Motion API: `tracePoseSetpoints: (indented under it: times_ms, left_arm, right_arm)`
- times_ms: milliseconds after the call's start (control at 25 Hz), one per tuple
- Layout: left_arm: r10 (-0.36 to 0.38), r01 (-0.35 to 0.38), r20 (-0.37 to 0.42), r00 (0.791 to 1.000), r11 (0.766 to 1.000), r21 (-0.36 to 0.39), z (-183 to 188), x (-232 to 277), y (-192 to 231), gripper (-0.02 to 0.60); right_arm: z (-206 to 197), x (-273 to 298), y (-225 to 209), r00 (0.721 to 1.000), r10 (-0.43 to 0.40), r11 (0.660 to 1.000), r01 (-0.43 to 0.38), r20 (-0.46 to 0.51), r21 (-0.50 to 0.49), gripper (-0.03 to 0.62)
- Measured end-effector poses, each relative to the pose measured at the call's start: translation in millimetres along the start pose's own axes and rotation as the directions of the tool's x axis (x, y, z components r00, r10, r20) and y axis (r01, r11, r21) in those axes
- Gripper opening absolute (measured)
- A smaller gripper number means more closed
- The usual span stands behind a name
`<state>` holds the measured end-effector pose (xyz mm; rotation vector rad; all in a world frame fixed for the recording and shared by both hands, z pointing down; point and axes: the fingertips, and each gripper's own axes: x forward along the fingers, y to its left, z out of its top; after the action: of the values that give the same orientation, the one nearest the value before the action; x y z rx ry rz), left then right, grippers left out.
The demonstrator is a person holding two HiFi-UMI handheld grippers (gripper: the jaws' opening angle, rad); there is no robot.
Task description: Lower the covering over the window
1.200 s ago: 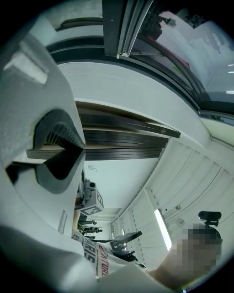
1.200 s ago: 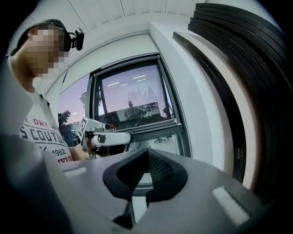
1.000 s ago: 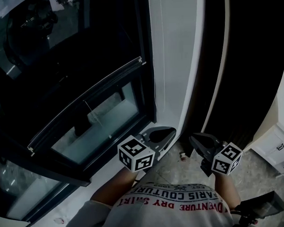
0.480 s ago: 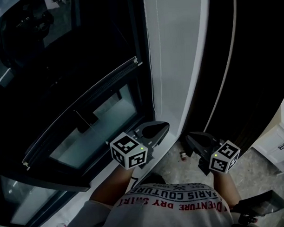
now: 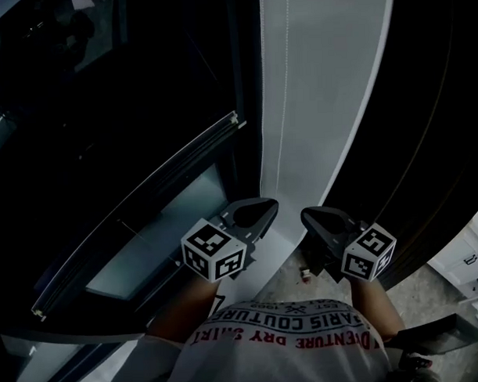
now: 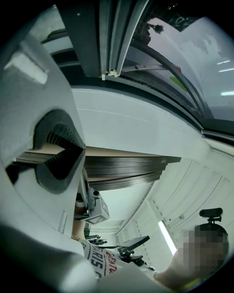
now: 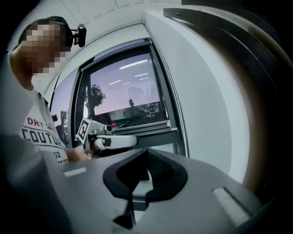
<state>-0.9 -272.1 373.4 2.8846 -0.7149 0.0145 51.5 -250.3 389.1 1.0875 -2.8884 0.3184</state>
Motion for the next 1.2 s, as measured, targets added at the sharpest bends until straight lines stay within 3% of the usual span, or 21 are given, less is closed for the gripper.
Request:
tracePoseSetpoints:
  times_ms: [240, 520, 800, 1000, 1200]
  left_arm:
    - [0.028, -0.028, 0.007, 1.0, 0.999, 0.02, 20.2, -5.2, 49.7, 0.002]
    - [0.034, -0.033, -0.034, 0.999, 0.999, 0.036, 19.3, -2.5, 96.4, 0.003]
    - [0.042, -0.039, -0.046, 0.998, 0.997, 0.069, 25.1, -2.1, 103.6, 0.003]
    - [0.023, -0.019, -0.06, 0.998, 0.998, 0.062, 15.5, -2.0, 107.9, 0.003]
    - [0.015, -0.009, -0.08, 0.997, 0.997, 0.075, 22.8, -5.8, 97.1, 0.003]
  right_arm:
    - [24.4, 71.0, -25.5, 0.999, -0.019, 0.998, 0.02, 0.029, -0.052, 0.003]
    - [40.1, 135.8, -55.5, 0.998, -0.04, 0.997, 0.043, 0.046, -0.069, 0.02]
    - [65.3, 156.0, -80.5, 0.983, -0.154, 0.983, 0.162, 0.096, -0.087, 0.126]
    - [69.1, 171.5, -101.8, 0.963, -0.246, 0.959, 0.258, 0.109, -0.115, 0.16]
    - [82.6, 192.9, -117.3, 0.953, -0.287, 0.948, 0.298, 0.097, -0.116, 0.169]
